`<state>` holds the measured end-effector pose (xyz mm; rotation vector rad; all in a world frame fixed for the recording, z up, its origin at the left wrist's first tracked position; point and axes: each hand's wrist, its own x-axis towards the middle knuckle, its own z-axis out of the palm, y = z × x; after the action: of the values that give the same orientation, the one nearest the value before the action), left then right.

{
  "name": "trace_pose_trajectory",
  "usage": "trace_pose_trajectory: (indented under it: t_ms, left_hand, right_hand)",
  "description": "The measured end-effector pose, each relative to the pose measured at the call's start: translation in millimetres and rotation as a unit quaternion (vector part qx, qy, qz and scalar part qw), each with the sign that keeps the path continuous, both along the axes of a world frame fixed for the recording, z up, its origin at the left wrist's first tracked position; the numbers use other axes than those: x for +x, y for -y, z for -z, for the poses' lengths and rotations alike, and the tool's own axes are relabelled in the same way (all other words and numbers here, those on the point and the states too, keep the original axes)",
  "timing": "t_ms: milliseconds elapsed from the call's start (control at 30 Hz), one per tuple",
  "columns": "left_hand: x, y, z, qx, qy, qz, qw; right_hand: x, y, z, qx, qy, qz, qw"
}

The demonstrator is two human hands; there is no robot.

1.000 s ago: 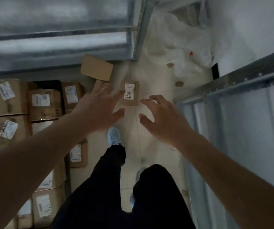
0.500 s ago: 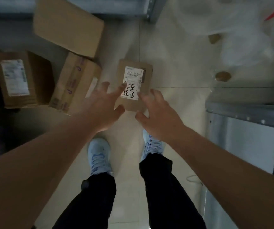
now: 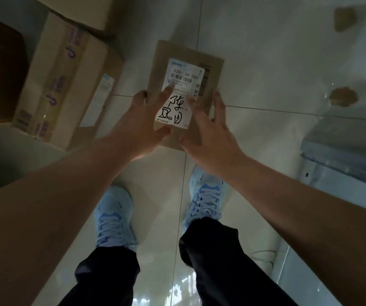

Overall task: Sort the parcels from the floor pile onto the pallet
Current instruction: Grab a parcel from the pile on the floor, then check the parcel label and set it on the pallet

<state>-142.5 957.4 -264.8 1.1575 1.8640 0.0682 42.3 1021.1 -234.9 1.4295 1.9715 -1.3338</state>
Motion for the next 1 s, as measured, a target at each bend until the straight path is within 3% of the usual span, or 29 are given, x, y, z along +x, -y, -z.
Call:
trace_pose_trajectory:
  t_ms: [233,533,767,1000]
  left_hand:
    - [0,-5,13,-0.012,0.060,-0.031,0.998]
    - [-12,6,-12,0.010,0.082,-0.074,0.994]
    - [-39,10,-115,0.036,0.055,-0.075,0.995]
    - [-99,-3,-268,0.096,0.064,-0.059,0.992]
  right_hand:
    - [-8,-10,18,-0.025,-0.034,0.131,0.991]
    - [-12,7,5,-0.015,-0.092,0.210,0.973]
    - [-32,34,-83,0.033,-0.158,0.260,0.952]
    - [-75,30,-220,0.092,-0.201,0.247,0.943]
